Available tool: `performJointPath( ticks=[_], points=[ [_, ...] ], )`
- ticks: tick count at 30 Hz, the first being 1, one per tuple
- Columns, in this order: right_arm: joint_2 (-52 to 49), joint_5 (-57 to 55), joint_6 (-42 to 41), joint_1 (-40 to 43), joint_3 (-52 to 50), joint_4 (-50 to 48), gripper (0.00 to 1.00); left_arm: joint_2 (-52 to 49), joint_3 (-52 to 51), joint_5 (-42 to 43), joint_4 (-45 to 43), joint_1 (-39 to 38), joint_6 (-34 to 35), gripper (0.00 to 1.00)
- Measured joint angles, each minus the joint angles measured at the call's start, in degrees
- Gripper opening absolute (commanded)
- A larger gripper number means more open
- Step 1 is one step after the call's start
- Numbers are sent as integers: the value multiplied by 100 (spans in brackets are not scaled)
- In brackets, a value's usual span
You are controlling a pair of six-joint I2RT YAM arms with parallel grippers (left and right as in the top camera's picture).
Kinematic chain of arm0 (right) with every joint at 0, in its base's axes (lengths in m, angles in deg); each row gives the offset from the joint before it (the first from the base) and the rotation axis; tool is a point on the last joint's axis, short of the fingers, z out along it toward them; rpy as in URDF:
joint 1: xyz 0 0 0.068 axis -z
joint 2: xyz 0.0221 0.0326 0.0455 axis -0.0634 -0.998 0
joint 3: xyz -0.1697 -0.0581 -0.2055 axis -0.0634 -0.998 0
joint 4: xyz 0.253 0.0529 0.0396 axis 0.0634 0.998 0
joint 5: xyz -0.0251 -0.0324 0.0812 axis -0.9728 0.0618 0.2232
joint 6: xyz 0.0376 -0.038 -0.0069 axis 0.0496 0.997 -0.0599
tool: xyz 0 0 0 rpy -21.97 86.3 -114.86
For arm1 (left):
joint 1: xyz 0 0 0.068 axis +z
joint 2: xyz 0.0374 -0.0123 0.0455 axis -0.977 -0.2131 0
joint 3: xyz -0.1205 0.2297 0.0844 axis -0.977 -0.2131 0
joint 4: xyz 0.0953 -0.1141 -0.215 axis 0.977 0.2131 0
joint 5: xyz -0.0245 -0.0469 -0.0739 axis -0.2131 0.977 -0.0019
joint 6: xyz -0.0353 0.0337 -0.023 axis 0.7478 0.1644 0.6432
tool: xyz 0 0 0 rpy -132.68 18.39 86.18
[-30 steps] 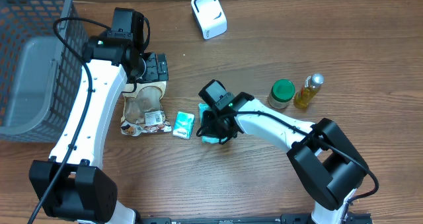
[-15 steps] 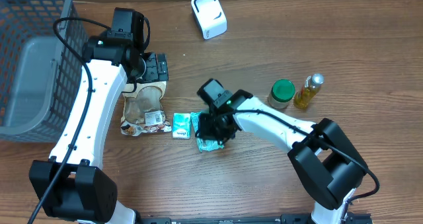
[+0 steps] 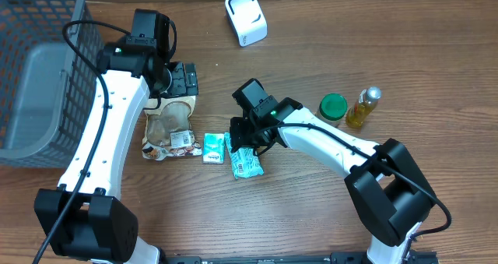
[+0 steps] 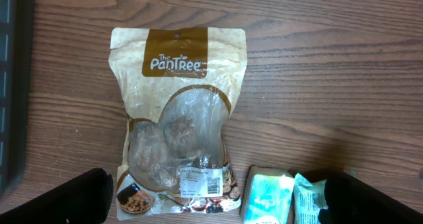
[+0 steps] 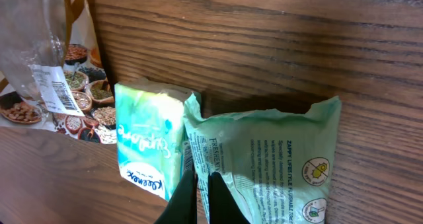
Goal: Scan the item barcode
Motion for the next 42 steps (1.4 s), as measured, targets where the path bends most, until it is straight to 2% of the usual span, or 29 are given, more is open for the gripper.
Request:
performJointPath(
  ticks=[22,36,42],
  points=[
    [-313,-525,0,0,-2,-153,4,0,0,0,2,0,0,100],
    [-245,-848,-509,369,72,507,5,-2,0,2,0,0,0,100],
    [348,-848,-490,551,61,1106,9,-2,0,2,4,0,0,100]
  ],
)
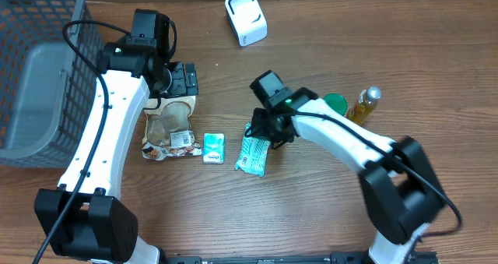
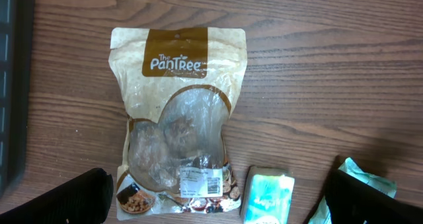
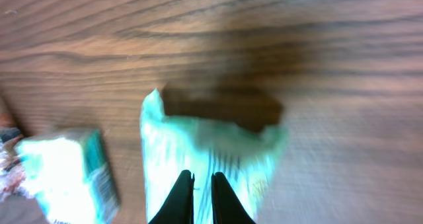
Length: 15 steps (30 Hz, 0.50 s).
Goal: Scan the item barcode
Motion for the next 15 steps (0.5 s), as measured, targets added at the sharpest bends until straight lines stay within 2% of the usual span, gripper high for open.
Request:
performJointPath(
  ticks=[6,10,15],
  points=[
    [686,-111,24,138,-2,1003,9,0,0,-2,-2,0,0,100],
    [684,-131,-55,129,-295,922,9,0,0,-2,-4,0,0,100],
    [645,-127,-748,-114,-881,564,9,0,0,2,-7,0,0,100]
  ],
)
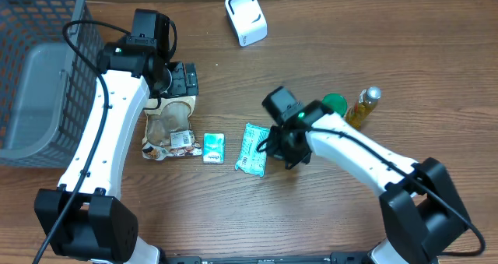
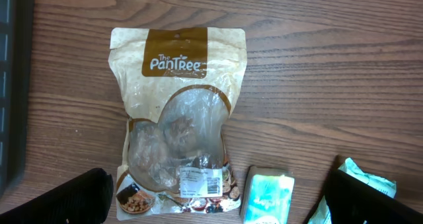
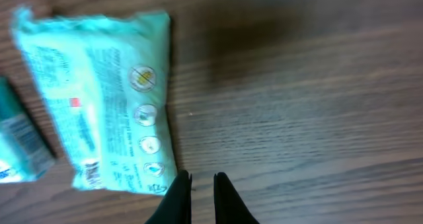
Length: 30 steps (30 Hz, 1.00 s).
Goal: Scan the item barcode
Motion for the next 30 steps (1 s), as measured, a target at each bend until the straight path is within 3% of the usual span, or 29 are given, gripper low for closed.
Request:
performJointPath(
  ticks=[5,6,7,9,11,16,20,30],
  points=[
    [-33,155,-494,-295,-448,-745,11,0,2,223,-577,0,7,100],
    [-33,205,-590,-354,-533,-920,11,0,2,330,-570,2,7,83],
    [-33,243,-678,-402,-603,-1038,12,0,2,446,-529,2,7,57],
    [-33,286,-813,-490,-723,-1202,14,0,2,656,-492,0,7,25],
    [-33,332,-933,-560,-815,-1386,16,0,0,822,-380,0,0,6],
    [-33,398,-1036,-629,-835,-1805,15,0,-358,1121,-319,-11,-22,4],
    [-33,415,-994,-627,-835,-2085,4,-7,-964,1517,-348,-11,-144,4],
    [90,1364,234,-282,-632,-2116,4,-20,-1943,2850,-841,-138,-699,4]
  ],
)
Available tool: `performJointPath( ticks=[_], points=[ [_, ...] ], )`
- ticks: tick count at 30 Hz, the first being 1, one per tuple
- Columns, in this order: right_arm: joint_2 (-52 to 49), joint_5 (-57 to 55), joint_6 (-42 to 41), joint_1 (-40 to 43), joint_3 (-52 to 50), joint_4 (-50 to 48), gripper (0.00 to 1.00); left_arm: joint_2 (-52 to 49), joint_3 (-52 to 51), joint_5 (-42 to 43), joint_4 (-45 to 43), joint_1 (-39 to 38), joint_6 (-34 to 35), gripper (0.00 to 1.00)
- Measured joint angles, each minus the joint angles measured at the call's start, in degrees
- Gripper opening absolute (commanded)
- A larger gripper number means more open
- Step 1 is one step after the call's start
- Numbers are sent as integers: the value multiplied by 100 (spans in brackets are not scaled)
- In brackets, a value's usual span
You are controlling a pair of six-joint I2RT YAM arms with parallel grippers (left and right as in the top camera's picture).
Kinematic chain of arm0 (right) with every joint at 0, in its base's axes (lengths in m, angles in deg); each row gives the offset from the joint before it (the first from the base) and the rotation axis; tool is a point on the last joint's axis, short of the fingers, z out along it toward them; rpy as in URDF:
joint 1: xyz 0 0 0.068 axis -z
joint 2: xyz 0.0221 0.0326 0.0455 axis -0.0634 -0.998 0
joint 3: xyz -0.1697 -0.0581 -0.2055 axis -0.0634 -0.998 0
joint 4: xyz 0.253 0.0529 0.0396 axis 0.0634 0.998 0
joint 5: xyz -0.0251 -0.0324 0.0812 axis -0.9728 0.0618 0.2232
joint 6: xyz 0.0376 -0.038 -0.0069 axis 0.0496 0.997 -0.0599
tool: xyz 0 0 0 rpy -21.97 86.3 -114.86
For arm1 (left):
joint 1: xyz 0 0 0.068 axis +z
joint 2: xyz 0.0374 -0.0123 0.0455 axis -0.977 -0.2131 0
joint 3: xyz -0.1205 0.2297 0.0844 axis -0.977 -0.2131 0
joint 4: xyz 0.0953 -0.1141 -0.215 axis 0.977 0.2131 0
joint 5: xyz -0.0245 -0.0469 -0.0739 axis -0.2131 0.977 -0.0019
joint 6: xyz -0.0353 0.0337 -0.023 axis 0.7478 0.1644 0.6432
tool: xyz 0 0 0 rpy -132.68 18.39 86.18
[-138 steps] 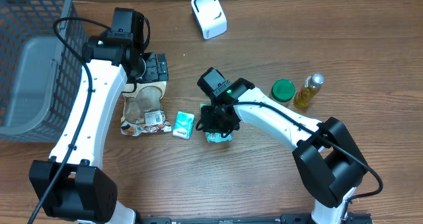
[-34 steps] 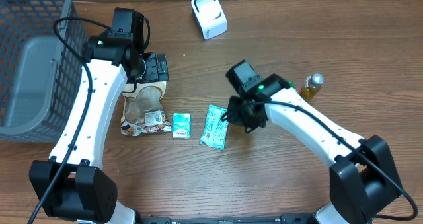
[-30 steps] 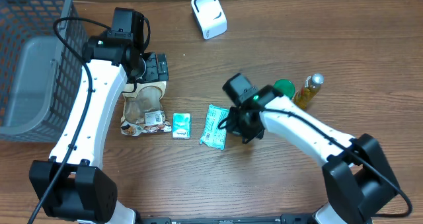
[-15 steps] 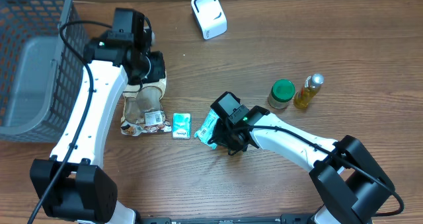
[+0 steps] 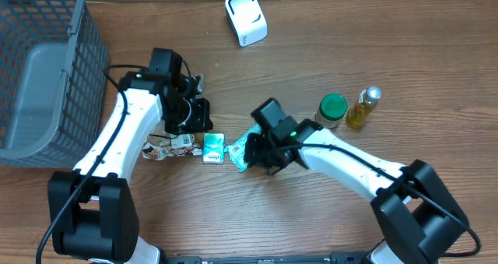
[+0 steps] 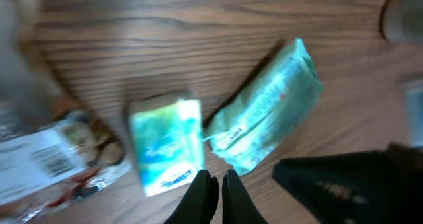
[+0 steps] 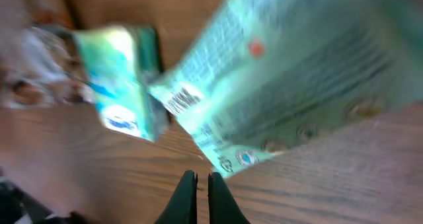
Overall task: Scan the item barcode
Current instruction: 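Move the left gripper toward the light-green pack beside the right gripper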
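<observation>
A green wipes pack (image 5: 240, 152) lies tilted on the table, just right of a small teal tissue pack (image 5: 214, 148). My right gripper (image 5: 263, 153) is shut and empty at the wipes pack's right edge; its wrist view shows the wipes pack (image 7: 297, 78) and the tissue pack (image 7: 122, 78) close ahead of the right gripper (image 7: 197, 187). My left gripper (image 5: 196, 117) hovers shut and empty just above the tissue pack (image 6: 165, 145) and the wipes pack (image 6: 268, 115). The white scanner (image 5: 246, 17) stands at the back.
A snack bag (image 5: 167, 144) lies left of the tissue pack, partly under my left arm. A grey wire basket (image 5: 43, 69) fills the left side. A green-lidded jar (image 5: 333, 108) and an oil bottle (image 5: 362, 107) stand at the right.
My left arm has left its place over the snack bag and come down toward the tissue pack, jaws now shut instead of wide. My right gripper is back at the wipes pack, which lies more tilted.
At first my right gripper was shut at the wipes pack, which touched the tissue pack. Then the pack lay farther right, apart from the tissue pack. Then the gripper stood to its right. Now it is against the pack, and the long-still left arm has come near.
</observation>
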Motion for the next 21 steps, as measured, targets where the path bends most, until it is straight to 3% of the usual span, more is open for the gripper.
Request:
performJointPath(
  ticks=[8,21],
  points=[
    [101,120,175,911,57,214,3,-61,-330,310,-498,-496,-11,4],
    [98,203,245,929,24,-131,4,-927,-354,365,-664,-984,-9,4]
  ],
)
